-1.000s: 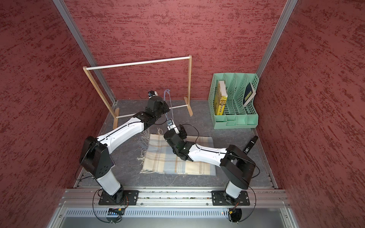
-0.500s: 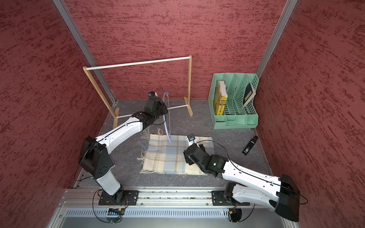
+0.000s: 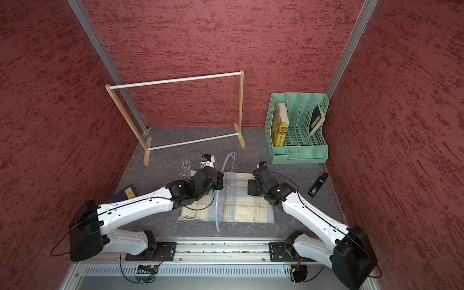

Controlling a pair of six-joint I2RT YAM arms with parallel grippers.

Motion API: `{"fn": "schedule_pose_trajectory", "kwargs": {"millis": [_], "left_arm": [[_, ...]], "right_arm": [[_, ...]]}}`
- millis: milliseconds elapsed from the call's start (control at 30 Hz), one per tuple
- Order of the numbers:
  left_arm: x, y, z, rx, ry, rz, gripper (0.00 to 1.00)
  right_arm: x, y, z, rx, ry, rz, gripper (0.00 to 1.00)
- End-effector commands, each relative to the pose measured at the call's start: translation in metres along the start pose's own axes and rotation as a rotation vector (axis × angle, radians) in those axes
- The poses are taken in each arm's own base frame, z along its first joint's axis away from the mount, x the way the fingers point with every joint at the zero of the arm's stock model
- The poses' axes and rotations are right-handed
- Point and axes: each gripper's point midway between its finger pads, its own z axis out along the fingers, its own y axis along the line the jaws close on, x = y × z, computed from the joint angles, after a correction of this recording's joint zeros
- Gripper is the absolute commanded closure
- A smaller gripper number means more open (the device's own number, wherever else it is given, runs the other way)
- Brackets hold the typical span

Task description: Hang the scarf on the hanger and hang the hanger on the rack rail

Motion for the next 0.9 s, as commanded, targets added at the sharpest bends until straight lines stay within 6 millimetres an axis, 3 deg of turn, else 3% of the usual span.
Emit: {"fn": "schedule_pose_trajectory", "kwargs": {"millis": [0,200,400,633,867], "left_arm": [[-0.007,0.002,-0.010,-0.004,-0.131,-0.159,1.00],[0.020,-0.007,0.002,0.025,-0.149,-0.198,1.00],[0.021,-0.018,0.006,0.042,-0.160,-0.182,1.00],[0.020,-0.010,0.013,0.010,-0.153,-0.173,1.00],[0.030,-0.002,0.033,-0.015,-0.081,-0.165,1.00]], "right_arm": [[0.013,0.006,0.008,-0.062,0.045,0.043,0.28],[0.035,-0.008,0.024,-0.034,0.066,0.107,0.29],[0.037,-0.017,0.028,-0.001,0.053,0.113,0.30],[0.040,-0.030,0.032,0.065,0.053,0.103,0.30],[0.035,-0.042,0.029,0.126,0.039,0.100,0.30]]}}
